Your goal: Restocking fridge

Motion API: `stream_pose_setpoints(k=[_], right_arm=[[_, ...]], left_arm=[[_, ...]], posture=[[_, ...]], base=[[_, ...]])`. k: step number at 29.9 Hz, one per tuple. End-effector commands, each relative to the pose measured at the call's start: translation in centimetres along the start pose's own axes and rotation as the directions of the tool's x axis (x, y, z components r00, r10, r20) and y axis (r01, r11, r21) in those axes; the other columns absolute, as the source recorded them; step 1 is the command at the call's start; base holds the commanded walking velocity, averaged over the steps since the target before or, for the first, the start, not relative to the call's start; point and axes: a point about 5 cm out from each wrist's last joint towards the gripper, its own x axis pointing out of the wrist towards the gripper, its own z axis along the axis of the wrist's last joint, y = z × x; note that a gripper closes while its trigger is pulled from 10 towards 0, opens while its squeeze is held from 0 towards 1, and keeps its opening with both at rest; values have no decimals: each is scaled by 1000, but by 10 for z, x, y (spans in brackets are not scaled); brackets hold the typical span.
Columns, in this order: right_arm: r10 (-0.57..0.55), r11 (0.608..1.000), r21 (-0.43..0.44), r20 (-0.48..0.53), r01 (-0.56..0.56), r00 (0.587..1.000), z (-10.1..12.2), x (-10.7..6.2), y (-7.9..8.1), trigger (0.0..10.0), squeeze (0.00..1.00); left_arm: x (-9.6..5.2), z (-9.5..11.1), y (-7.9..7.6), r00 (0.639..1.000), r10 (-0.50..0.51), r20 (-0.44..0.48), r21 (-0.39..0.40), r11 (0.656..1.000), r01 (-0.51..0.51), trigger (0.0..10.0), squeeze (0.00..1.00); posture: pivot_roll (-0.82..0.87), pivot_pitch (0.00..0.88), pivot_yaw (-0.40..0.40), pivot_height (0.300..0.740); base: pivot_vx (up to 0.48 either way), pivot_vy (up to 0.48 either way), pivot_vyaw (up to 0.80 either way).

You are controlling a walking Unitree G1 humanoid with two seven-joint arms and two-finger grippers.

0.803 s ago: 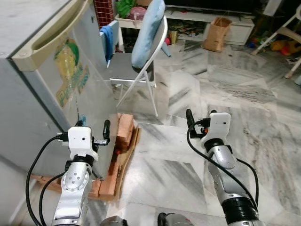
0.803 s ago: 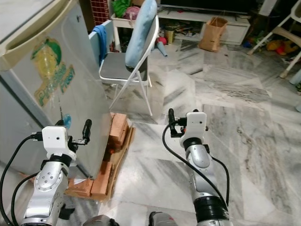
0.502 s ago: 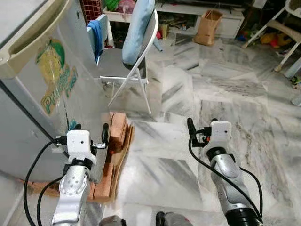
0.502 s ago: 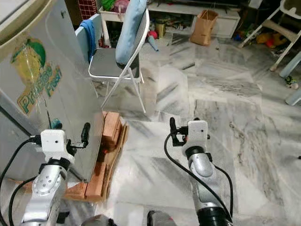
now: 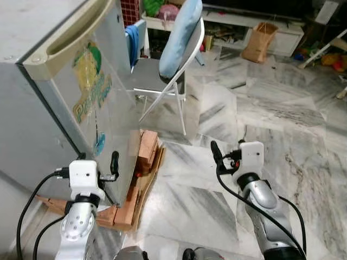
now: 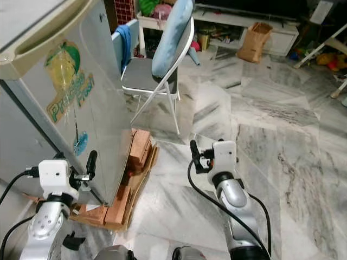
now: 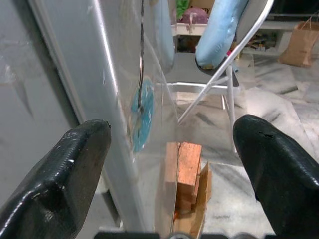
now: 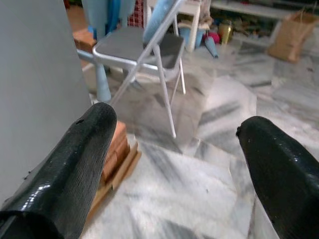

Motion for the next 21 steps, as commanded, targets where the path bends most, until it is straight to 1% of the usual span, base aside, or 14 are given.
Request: stream_pose_setpoints(k=[1, 4, 9, 13, 21], right_arm=[[3, 1000, 3, -1, -3, 1000, 3, 0, -1, 10000, 0], [7, 1000, -7, 1, -7, 1000, 6, 4, 0, 10000, 0], [12, 1000, -10, -8, -12, 1000, 6, 5, 1, 10000, 0], [20, 1000, -19, -10, -20, 1000, 7, 5, 2, 10000, 0], [26, 999, -24, -10, -26, 1000, 7, 7, 3, 10000, 0]], left_arm=[[0, 2, 2, 1000, -3, -2, 11, 1000, 3, 10000, 0], [1, 3, 1, 1000, -7, -2, 9, 1000, 7, 10000, 0], [5, 6, 0, 1000, -11, 6, 15, 1000, 11, 10000, 0], [9, 8, 4, 1000, -3, 15, 37, 999, 2, 10000, 0], [12, 11, 1, 999, -40, 26, 57, 998, 39, 10000, 0]], posture=[[104, 38, -20, 740], [105, 34, -18, 740], [107, 30, -18, 740], [104, 27, -17, 740], [110, 26, -25, 740]], base=[[0, 0, 0], [0, 480, 0], [0, 480, 0], [0, 0, 0], [0, 0, 0]])
